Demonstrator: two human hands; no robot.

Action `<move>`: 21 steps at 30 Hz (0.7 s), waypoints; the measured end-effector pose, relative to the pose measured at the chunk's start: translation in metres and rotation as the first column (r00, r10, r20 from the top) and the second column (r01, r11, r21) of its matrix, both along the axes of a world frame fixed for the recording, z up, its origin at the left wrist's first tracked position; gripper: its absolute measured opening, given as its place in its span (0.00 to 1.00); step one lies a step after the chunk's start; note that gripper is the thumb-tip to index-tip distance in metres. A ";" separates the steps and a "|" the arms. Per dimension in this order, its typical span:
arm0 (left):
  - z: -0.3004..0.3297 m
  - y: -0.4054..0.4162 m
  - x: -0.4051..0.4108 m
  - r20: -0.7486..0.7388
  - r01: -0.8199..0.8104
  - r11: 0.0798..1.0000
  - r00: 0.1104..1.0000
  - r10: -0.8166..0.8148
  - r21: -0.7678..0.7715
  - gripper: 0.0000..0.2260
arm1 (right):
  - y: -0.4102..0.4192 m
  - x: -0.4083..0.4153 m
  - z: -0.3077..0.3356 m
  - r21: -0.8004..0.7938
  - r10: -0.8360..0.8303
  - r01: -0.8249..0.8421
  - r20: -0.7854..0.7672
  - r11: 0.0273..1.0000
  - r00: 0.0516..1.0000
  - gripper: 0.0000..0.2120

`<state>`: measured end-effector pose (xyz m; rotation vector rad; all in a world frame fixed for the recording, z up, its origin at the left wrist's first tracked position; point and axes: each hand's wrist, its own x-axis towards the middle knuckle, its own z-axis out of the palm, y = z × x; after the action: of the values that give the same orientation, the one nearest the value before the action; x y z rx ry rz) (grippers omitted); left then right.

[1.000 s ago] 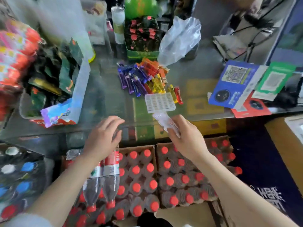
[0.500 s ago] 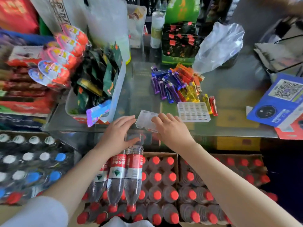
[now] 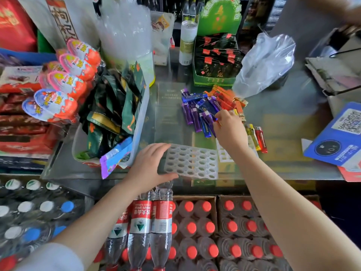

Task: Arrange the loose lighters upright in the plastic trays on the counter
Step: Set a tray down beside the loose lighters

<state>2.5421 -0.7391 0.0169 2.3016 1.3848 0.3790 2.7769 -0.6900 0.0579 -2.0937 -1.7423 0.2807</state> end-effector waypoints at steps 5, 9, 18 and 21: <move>-0.003 0.006 0.002 -0.018 -0.012 1.000 1.000 0.013 0.023 0.43 | 0.015 -0.006 -0.007 -0.109 -0.049 0.048 -0.011 0.993 0.999 0.08; -0.001 0.015 0.006 -0.017 -0.018 0.999 1.000 0.018 -0.029 0.47 | 0.017 -0.012 -0.010 -0.147 -0.060 0.065 0.038 0.987 0.997 0.10; -0.001 0.018 0.013 -0.035 -0.049 0.999 0.998 0.050 0.019 0.46 | 0.002 -0.015 0.010 0.090 0.157 -0.134 -0.347 0.987 0.925 0.03; -0.004 0.015 0.014 -0.041 -0.058 0.998 0.997 0.059 0.041 0.46 | -0.015 -0.030 0.014 0.110 0.264 -0.243 -0.527 0.964 0.808 0.01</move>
<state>2.5557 -0.7237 0.0132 2.3172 1.4806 0.3810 2.7468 -0.7047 0.0722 -1.5355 -1.6409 0.8237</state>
